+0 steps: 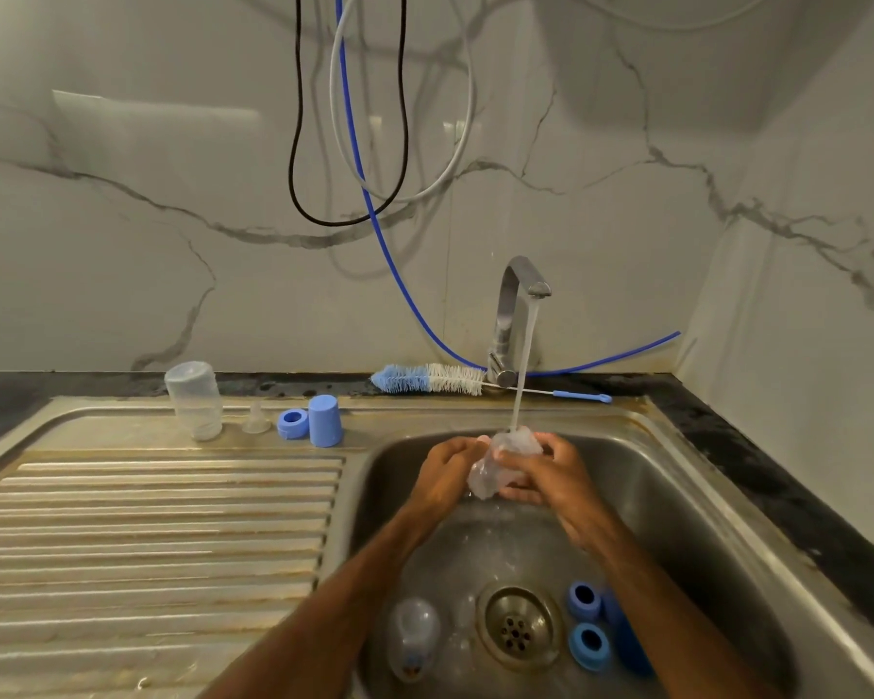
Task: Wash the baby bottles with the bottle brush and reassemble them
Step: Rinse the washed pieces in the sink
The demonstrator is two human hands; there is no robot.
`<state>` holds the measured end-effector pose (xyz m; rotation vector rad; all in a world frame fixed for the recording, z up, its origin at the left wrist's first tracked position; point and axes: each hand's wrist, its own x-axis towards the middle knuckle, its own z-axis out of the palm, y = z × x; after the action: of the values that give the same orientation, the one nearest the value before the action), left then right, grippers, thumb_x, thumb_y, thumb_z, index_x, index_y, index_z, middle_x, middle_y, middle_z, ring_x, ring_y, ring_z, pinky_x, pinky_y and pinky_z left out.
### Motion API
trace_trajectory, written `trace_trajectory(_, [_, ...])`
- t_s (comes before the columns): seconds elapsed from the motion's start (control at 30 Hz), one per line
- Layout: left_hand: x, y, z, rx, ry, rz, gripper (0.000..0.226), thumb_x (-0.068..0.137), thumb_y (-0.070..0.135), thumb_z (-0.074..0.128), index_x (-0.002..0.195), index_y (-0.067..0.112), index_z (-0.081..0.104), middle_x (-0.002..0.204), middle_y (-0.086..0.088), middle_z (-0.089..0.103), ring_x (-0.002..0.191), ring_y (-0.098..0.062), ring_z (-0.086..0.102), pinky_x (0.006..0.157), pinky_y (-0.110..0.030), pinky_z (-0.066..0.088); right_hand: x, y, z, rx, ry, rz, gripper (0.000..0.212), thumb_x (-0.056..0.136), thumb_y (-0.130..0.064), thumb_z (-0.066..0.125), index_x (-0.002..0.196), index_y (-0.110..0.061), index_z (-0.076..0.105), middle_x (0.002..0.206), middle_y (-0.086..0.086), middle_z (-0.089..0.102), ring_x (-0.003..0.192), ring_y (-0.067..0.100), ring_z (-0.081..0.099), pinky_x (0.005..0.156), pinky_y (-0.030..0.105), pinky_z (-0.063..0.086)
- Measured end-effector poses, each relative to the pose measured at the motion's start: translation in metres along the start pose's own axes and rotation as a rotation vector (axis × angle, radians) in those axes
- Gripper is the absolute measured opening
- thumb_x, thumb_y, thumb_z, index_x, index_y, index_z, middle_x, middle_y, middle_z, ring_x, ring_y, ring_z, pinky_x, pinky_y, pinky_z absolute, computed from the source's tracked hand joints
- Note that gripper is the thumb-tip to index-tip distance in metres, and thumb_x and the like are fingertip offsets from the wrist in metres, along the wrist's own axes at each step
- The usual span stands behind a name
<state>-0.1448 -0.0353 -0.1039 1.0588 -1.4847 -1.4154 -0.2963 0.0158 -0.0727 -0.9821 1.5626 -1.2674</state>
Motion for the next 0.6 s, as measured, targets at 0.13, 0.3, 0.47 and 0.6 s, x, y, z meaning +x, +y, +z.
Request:
trace_trajectory(0.13, [-0.006, 0.006, 0.006, -0.055, -0.085, 0.098, 0.038, 0.094, 0.04, 0.069, 0.127, 0.02, 0.066, 0.117, -0.003, 0.074, 0.107, -0.018, 0.072, 0.098, -0.041, 0.058, -0.004, -0.004, -0.009, 0.516, -0.099, 0.292, 0.037, 0.09, -0.022, 0.072, 0.12, -0.002, 0.063, 0.113, 0.026, 0.07, 0.094, 0.037, 0.074, 0.074, 0.041, 0.063])
trace_trajectory(0.3, [-0.01, 0.006, 0.012, 0.008, -0.024, 0.281, 0.05, 0.083, 0.043, 0.082, 0.126, 0.025, 0.064, 0.115, 0.001, 0.073, 0.106, -0.018, 0.072, 0.089, -0.04, 0.061, 0.003, 0.007, -0.001, 0.583, -0.222, 0.505, 0.051, 0.1, -0.038, 0.054, 0.126, 0.005, 0.06, 0.108, 0.024, 0.072, 0.077, 0.031, 0.073, 0.056, 0.032, 0.061])
trace_trajectory(0.47, [-0.011, 0.008, 0.015, 0.211, 0.071, 0.371, 0.048, 0.082, 0.044, 0.081, 0.124, 0.03, 0.062, 0.112, 0.011, 0.07, 0.102, -0.002, 0.069, 0.086, -0.023, 0.059, 0.009, 0.019, 0.0, 0.477, -0.308, 0.573, 0.07, 0.1, -0.054, 0.043, 0.128, 0.007, 0.061, 0.109, 0.026, 0.07, 0.078, 0.028, 0.071, 0.063, 0.029, 0.057])
trace_trajectory(0.6, [-0.01, 0.009, 0.017, 0.24, 0.065, 0.348, 0.035, 0.095, 0.045, 0.064, 0.126, 0.034, 0.053, 0.111, 0.012, 0.068, 0.102, 0.002, 0.068, 0.085, -0.021, 0.058, 0.004, 0.011, -0.005, 0.567, -0.233, 0.545, 0.066, 0.087, -0.047, 0.072, 0.124, 0.006, 0.061, 0.112, 0.023, 0.069, 0.083, 0.029, 0.069, 0.074, 0.031, 0.059])
